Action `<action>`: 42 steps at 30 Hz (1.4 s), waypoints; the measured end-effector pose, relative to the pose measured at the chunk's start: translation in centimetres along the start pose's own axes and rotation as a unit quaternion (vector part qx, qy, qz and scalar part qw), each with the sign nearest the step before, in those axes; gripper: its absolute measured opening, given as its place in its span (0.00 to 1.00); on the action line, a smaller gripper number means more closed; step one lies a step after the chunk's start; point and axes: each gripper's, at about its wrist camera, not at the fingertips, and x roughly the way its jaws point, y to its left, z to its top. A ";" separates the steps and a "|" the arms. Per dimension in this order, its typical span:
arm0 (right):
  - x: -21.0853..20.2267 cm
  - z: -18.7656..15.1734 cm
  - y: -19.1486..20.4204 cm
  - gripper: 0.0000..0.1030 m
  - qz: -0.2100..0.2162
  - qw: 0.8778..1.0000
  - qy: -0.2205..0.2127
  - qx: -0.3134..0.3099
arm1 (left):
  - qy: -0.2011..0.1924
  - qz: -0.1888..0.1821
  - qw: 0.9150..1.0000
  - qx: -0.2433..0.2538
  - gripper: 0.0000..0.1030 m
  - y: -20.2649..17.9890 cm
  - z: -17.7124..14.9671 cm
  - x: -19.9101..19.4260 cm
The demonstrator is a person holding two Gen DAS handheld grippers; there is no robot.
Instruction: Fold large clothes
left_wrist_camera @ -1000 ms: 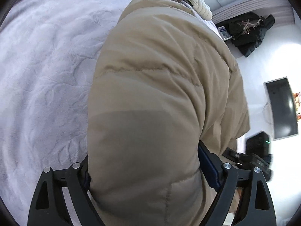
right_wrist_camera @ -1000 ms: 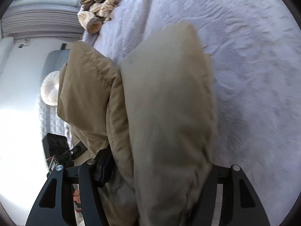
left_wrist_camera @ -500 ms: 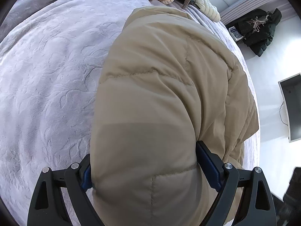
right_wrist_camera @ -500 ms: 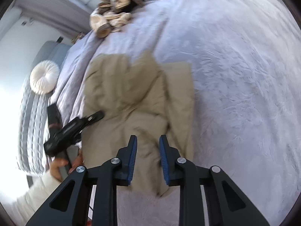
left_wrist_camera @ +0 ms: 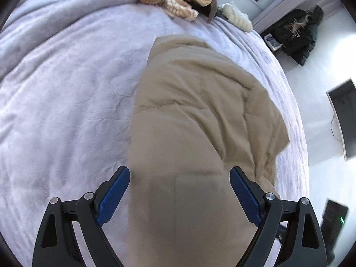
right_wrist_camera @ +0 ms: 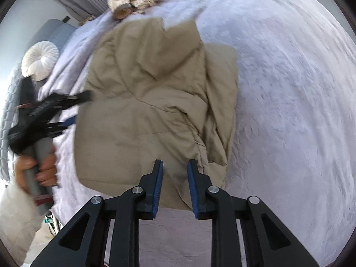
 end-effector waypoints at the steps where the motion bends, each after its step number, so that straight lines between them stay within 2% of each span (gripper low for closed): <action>1: 0.5 -0.2 -0.3 0.17 -0.005 1.000 0.003 0.004 | -0.002 0.005 1.000 0.011 0.89 -0.2 -0.6 -0.7; 6: 3.3 -0.8 -1.9 0.14 -0.022 0.999 0.026 0.032 | 0.003 0.027 0.998 0.052 0.89 -1.4 -4.0 -1.8; 10: 5.2 -1.4 -2.5 0.14 -0.037 0.998 0.029 0.029 | 0.035 0.038 0.997 0.063 0.89 -1.7 -7.2 0.9; 14: 7.3 -2.1 -2.9 0.12 -0.044 0.998 0.040 0.017 | 0.034 0.068 0.993 0.094 0.92 -2.5 -8.9 2.5; 16: 7.3 -2.1 -2.7 0.12 -0.049 0.997 0.053 0.015 | 0.032 0.080 0.991 0.100 0.92 -2.8 -9.2 2.6; 18: 5.9 -2.0 -2.5 0.13 -0.052 0.997 0.055 0.011 | 0.033 0.076 0.992 0.091 0.92 -2.6 -9.1 2.4; 20: 3.4 -1.8 -2.3 0.13 -0.042 0.998 0.032 0.017 | 0.037 0.072 0.993 0.084 0.92 -2.3 -8.9 2.4; 24: -2.8 0.7 -1.4 0.13 -0.020 0.996 -0.079 0.020 | 0.041 0.073 0.993 0.089 0.92 -2.4 -8.8 2.6; 26: -3.9 2.7 -0.9 0.13 -0.014 0.994 -0.111 0.021 | 0.040 0.076 0.992 0.090 0.92 -2.4 -8.9 2.8; 28: -3.0 5.4 -0.3 0.13 -0.016 0.992 -0.124 0.018 | 0.042 0.081 0.992 0.088 0.93 -2.5 -8.9 3.0; 29: -1.9 6.5 -0.3 0.13 -0.023 0.992 -0.120 0.021 | 0.042 0.082 0.992 0.088 0.94 -2.5 -8.9 3.0; 32: 3.0 8.3 -1.5 0.13 -0.048 0.995 -0.074 0.049 | 0.045 0.085 0.992 0.088 0.95 -2.7 -8.8 3.1; 33: 5.1 8.5 -2.5 0.13 -0.046 0.995 -0.052 0.069 | 0.047 0.083 0.992 0.088 0.96 -2.8 -8.8 3.1; 35: 7.0 8.3 -4.2 0.13 -0.032 0.994 -0.042 0.095 | 0.047 0.083 0.991 0.092 0.96 -3.2 -8.8 3.1; 42: 8.4 8.0 -4.2 0.13 -0.044 0.996 -0.032 0.073 | 0.052 0.091 0.990 0.091 0.96 -3.5 -8.6 3.3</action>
